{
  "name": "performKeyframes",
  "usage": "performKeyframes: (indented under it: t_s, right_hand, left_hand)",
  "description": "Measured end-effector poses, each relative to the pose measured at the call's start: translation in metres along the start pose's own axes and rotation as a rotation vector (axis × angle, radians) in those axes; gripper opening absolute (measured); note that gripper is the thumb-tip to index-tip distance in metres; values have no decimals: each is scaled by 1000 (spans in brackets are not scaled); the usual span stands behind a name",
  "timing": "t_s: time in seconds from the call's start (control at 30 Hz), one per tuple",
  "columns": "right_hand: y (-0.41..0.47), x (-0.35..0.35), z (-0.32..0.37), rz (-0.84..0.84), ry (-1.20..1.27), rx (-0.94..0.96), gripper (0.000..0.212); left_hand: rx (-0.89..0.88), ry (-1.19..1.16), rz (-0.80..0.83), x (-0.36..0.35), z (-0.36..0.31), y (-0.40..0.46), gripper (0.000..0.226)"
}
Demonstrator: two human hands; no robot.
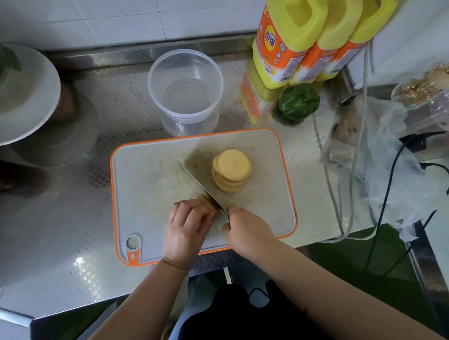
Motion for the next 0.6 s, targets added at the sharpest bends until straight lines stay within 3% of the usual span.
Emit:
performKeyframes:
  t_s: [0.17, 0.27, 0.4, 0.6]
  right_hand:
    - [8, 1, -3, -80, -67, 58, 24]
    - [-5, 4, 6, -198, -202, 216, 15]
    - [-30, 8, 16, -362, -255, 278, 27]
    - [-44, 16, 21, -385, -281, 266, 33]
  left_hand:
    - [-5, 18, -6, 1, 3, -3, 12]
    - [-2, -11, 1, 0, 4, -3, 13]
    - [22, -64, -1, -2, 3, -4, 12]
    - [-4, -57, 14, -2, 0, -3, 12]
Point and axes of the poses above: each hand's wrist, its own y-axis towards the middle knuckle, its own x-axis out of the back of the hand, z = x × y, the point moved 3 cm from there along y, towards the middle knuckle, and after that the axes turned 12 degrees about y, right-handed, at the moved point
